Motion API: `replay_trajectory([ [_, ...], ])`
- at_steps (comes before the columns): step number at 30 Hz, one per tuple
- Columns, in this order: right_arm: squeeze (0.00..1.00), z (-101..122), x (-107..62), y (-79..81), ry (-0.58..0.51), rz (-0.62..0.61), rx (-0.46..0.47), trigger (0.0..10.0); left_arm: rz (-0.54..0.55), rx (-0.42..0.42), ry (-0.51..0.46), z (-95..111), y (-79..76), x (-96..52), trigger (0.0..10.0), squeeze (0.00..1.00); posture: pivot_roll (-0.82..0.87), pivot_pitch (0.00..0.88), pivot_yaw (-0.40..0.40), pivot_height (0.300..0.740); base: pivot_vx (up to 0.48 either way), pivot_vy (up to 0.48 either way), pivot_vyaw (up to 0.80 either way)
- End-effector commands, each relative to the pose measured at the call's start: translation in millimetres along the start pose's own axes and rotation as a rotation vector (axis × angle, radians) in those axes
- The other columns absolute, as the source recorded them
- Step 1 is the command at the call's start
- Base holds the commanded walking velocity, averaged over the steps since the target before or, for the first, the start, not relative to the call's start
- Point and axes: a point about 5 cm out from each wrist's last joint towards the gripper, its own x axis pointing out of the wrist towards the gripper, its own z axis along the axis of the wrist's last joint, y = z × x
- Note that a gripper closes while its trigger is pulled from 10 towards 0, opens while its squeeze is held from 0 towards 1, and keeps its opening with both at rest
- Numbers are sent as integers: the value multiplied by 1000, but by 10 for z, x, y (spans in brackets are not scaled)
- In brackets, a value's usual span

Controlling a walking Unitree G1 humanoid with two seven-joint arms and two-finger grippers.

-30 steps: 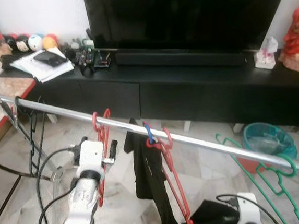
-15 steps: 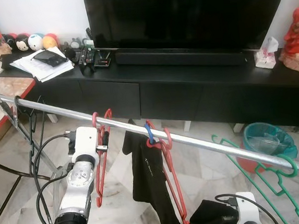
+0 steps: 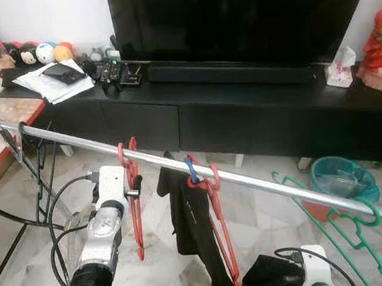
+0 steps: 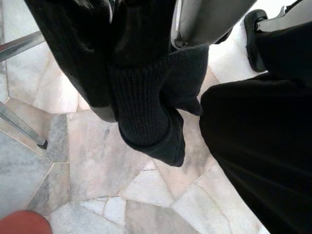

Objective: Hang hanger

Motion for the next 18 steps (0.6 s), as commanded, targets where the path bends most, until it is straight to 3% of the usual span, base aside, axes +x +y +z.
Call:
replay_trajectory([
  [1, 0, 64, 5, -42, -19, -10, -11, 10000, 16, -4, -1, -3, 36, 14, 0, 0, -2, 0, -55, 740, 0, 0, 0],
  [18, 0, 62, 6, -33, -18, -11, -12, 10000, 13, 15, -18, 12, 76, 32, 0, 0, 0, 0, -52, 740, 0, 0, 0],
])
